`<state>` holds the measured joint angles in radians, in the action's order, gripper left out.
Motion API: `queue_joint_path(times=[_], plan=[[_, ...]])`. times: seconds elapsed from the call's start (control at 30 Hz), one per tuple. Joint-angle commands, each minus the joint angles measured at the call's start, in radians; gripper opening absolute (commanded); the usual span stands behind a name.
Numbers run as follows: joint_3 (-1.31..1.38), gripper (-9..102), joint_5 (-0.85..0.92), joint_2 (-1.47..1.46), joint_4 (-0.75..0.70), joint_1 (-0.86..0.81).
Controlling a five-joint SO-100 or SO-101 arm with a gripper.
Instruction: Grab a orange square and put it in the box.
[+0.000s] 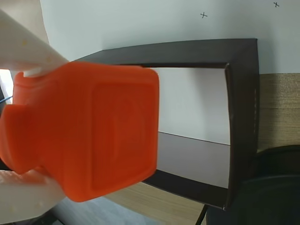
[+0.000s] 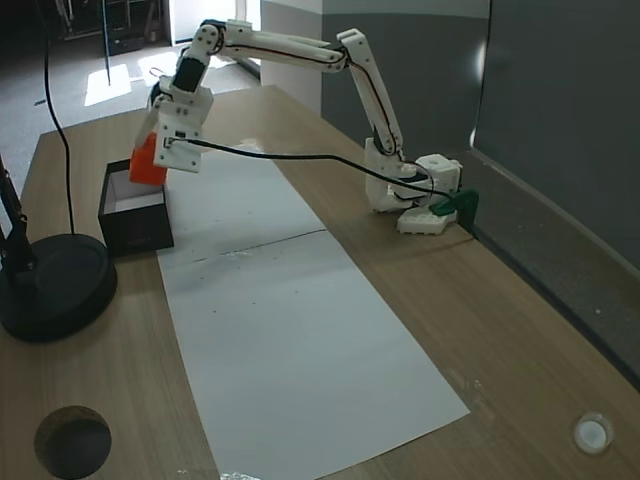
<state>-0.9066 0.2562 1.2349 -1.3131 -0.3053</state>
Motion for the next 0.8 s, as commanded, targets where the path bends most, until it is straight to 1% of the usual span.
queue_joint_path(times=[0.0,0.27,0.33,0.37,0.5,0.57,0.67,0.77], plan=[[0.075,5,-0.008,0.02,0.026,-0.011],[0.086,5,-0.008,-0.015,0.06,-0.015],[0.086,7,-0.011,-0.028,0.071,-0.015],[0.086,10,-0.026,-0.032,0.071,-0.017],[0.084,32,-0.054,-0.041,0.066,-0.02],[0.081,36,-0.054,-0.041,0.057,-0.018],[0.083,34,-0.054,-0.038,0.055,-0.018],[0.083,28,-0.06,-0.026,0.055,-0.02]])
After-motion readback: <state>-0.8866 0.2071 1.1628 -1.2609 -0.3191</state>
